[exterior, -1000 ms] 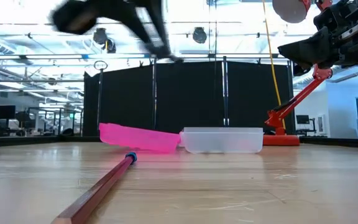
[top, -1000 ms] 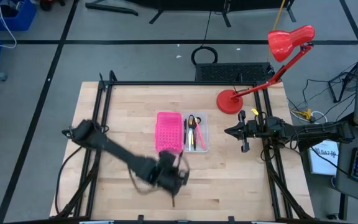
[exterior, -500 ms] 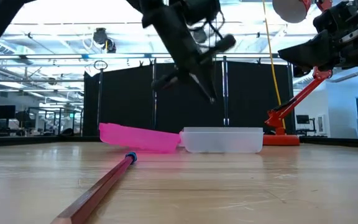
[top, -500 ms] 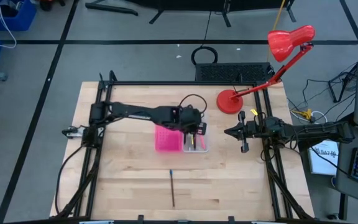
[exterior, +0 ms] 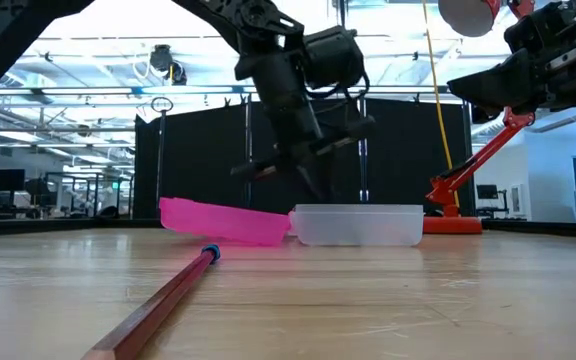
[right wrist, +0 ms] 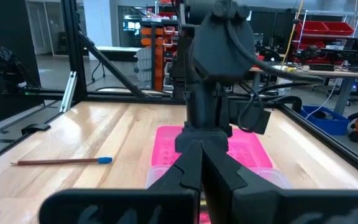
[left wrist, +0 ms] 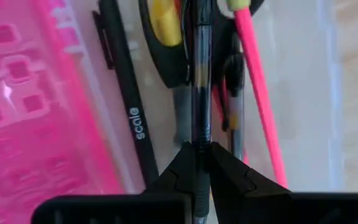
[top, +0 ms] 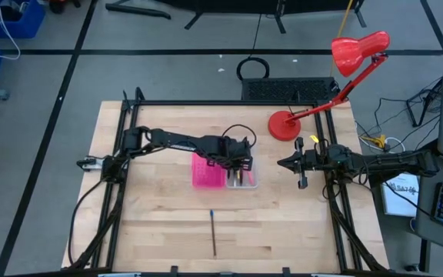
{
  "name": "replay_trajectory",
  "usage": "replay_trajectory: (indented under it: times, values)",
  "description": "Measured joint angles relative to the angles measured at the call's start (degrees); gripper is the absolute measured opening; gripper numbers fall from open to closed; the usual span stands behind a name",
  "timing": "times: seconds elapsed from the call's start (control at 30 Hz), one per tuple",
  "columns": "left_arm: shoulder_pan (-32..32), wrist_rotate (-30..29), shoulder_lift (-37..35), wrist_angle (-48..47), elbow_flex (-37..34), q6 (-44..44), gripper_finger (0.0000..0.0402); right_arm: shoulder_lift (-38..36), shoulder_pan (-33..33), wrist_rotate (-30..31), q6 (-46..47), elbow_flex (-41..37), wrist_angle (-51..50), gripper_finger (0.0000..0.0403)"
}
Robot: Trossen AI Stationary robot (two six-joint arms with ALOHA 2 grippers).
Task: Pick & place school supplies into a supply box
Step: Put the transparent black pen into the supply box, then put the brown pencil into the supply box
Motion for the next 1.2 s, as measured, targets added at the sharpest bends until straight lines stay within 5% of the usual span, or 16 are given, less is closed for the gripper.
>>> replay_trajectory:
  times: [0.5,0.77,0.97,1.1,1.2]
  values:
    - [-0.5,3.5,0.2,0.0,0.1,-0.5,0.0125,0.0,0.0,0.0,0.0,0.0,0.0,0.0]
    - [0.7,4.8,-8.7,-1.4,0.1,17.4,0.0134,0.0,0.0,-0.2,-0.3,0.0,0.0,0.0]
    - [-1.4,-13.1,-24.9,-5.6,0.1,29.9,0.0126,0.1,0.0,-0.2,0.3,0.0,-1.1,0.0]
    - [-4.5,-28.9,-34.7,-11.9,0.0,30.5,0.012,0.2,0.0,-0.1,0.0,0.0,-3.6,0.0]
    - [-6.3,-34.1,-41.2,-14.6,-2.2,32.1,0.0106,0.2,0.0,0.7,0.0,0.0,-3.5,0.0]
